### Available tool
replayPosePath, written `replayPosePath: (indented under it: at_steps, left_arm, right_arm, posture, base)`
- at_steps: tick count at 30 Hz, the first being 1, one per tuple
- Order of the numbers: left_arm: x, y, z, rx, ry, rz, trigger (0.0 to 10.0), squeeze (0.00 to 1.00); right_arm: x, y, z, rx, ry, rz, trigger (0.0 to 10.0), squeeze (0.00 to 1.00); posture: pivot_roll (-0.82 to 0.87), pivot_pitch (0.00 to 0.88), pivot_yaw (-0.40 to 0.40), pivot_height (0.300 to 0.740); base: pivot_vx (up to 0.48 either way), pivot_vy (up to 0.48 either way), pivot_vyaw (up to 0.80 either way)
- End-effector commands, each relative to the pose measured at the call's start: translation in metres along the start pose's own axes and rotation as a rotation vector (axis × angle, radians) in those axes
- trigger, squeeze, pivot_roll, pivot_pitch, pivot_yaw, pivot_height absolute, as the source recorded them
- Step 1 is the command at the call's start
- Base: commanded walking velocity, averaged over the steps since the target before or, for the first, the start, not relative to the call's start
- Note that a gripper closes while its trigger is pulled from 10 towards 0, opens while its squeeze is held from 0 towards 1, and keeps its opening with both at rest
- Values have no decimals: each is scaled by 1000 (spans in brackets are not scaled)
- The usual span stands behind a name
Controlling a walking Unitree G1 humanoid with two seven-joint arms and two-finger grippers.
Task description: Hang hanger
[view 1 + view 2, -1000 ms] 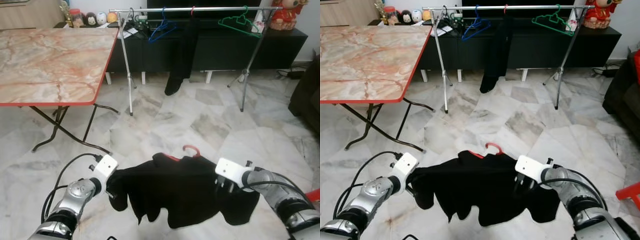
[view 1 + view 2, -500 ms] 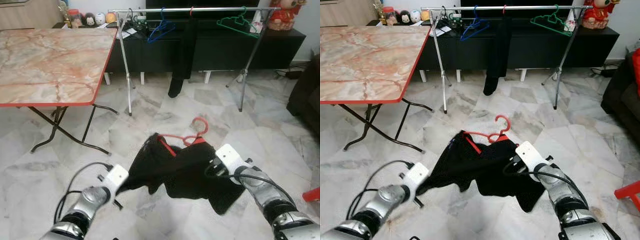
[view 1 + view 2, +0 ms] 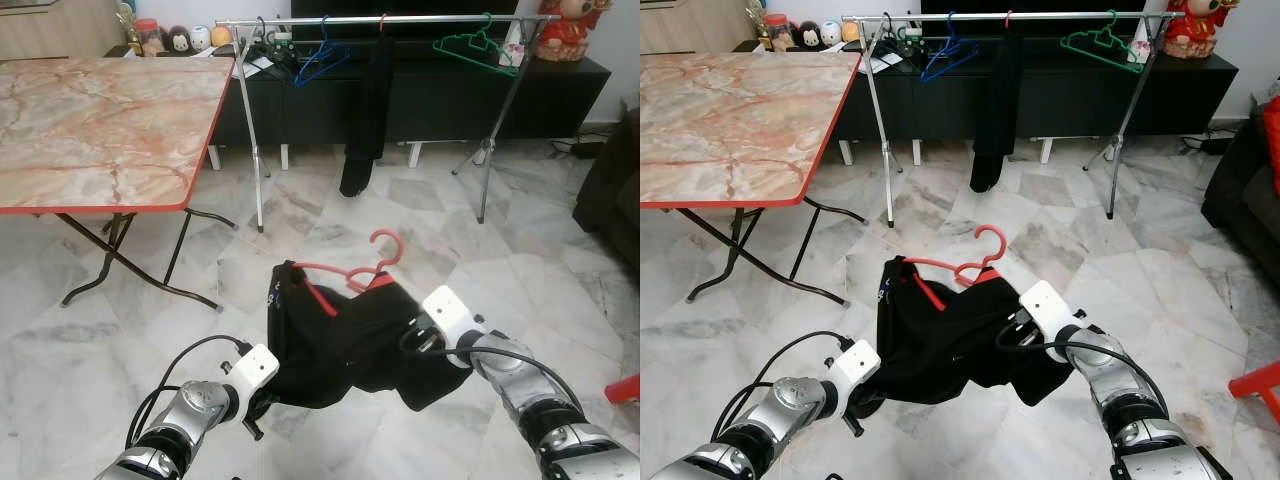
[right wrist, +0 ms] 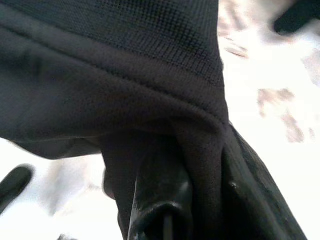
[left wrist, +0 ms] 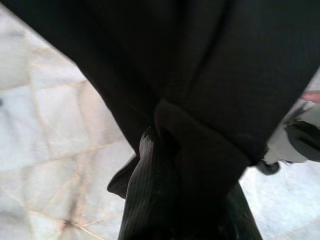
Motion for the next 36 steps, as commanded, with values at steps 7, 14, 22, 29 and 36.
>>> replayPosePath:
  at_steps: [7, 14, 22, 29, 36]
  left_arm:
    - [-4, 4, 4, 12, -35, -22, 10000, 1000]
    - [-16, 10, -15, 95, 61, -106, 10000, 1000]
    - [-32, 40, -11, 158, 43, 30, 10000, 1000]
    - [-34, 39, 20, 32, -174, -18, 10000, 0]
    - [-31, 22, 15, 103, -139, -149, 10000, 0]
  right_arm:
    - [-7, 2, -5, -196, 28, 144, 10000, 0]
    - [-12, -6, -10, -316, 76, 174, 10000, 0]
    - [-11, -3, -5, -341, 45, 189, 10000, 0]
    - [-11, 1, -5, -350, 37, 221, 10000, 0]
    - [-11, -3, -7, -336, 60, 198, 10000, 0]
  posture:
    - [-60, 0, -29, 727]
    - [-58, 0, -34, 727]
    - [-52, 0, -36, 727]
    - [-55, 0, -38, 727]
    - [-59, 0, -40, 727]
  base:
    - [0, 0, 0]
    - [0, 0, 0]
    - [0, 0, 0]
    - [0, 0, 0]
    - [0, 0, 0]
Point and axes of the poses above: a point about 5 cm out from each wrist's last joint towards the gripper, its own x axis pointing out of the wrist towards the gripper, its own z axis along the axis of the wrist's last joint, y = z × x, the point moved 1 cm from there along x, pointing out of the wrist towards the gripper, and after that the axes turned 13 degrees about -x, right-handed, at the moved point
